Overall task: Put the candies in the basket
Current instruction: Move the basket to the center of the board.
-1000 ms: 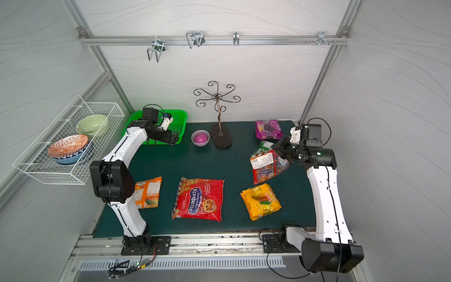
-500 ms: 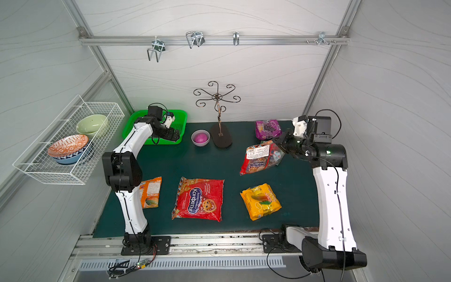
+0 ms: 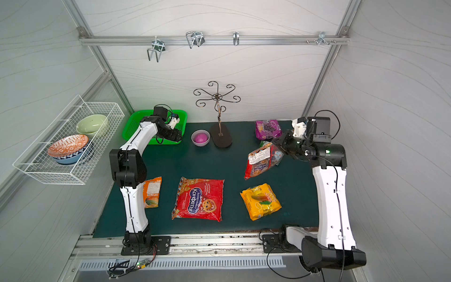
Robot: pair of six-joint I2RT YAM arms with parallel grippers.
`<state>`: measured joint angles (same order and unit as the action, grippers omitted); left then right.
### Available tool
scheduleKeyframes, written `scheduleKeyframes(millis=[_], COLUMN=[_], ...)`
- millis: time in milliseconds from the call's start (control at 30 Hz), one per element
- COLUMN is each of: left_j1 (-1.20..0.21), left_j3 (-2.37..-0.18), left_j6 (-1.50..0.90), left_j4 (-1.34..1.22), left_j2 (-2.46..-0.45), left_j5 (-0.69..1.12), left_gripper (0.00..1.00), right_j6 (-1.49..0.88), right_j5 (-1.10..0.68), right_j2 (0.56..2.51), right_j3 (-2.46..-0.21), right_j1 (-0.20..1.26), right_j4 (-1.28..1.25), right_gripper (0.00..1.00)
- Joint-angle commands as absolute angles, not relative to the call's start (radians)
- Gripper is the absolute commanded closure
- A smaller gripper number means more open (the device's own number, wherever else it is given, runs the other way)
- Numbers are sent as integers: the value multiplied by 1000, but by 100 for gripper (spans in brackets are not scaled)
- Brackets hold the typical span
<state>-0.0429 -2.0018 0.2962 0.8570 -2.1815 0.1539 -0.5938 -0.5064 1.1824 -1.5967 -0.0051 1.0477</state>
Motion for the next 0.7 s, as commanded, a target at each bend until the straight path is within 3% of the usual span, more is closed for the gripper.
scheduleKeyframes(millis=[0,267,667], left_j1=[-58,-58,-58], left_j3=[-2016,-1974,-1930], left_j6=[316,379,382], left_j4=[846,822,850], left_j2=[-2204,-2209,-2172], left_j5=[154,87,137], left_gripper=[34,60,71], right_j6=[-585,-587,-589], right_j5=[-573,-582,-594], right_j2=[1170,1162,1156], right_j3=[-1614,-1590,-1565], right_j1=[-3,-3,-3], right_j4=[934,918,899], right_gripper=[100,100,100])
